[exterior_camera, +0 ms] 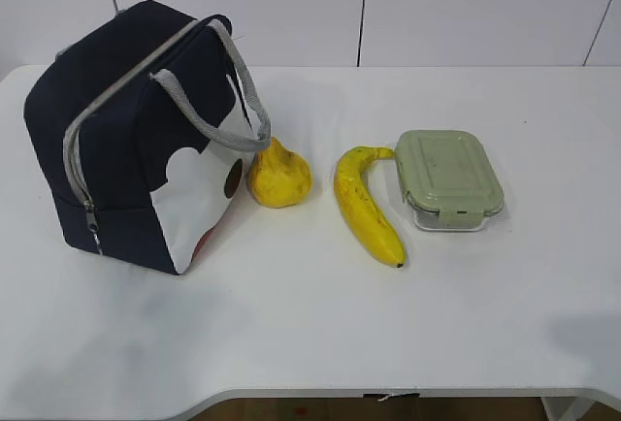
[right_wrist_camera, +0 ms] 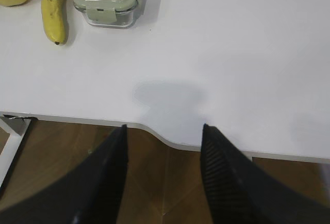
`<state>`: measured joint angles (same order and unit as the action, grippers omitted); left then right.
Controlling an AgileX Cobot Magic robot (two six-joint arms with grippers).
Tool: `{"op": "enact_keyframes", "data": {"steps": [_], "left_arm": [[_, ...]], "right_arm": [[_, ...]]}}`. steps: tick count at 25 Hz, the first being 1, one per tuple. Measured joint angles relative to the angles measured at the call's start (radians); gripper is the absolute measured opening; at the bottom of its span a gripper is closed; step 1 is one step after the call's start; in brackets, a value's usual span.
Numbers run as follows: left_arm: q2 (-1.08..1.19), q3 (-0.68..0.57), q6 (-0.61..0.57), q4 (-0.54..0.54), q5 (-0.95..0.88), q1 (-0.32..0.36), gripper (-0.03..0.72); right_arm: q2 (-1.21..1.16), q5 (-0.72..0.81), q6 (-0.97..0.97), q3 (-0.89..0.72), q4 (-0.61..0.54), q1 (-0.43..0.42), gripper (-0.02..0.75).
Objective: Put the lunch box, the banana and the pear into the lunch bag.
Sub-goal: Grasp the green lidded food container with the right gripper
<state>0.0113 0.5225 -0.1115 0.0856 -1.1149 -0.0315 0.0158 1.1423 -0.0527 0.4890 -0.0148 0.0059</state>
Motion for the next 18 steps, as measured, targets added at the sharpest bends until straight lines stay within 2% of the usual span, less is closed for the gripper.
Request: {"op": "enact_keyframes", "data": {"steps": [18], "left_arm": [[0.000,0.000,0.000,0.000,0.000,0.000,0.236]], "right_arm": [[0.000,0.000,0.000,0.000,0.000,0.000,0.375]]}}
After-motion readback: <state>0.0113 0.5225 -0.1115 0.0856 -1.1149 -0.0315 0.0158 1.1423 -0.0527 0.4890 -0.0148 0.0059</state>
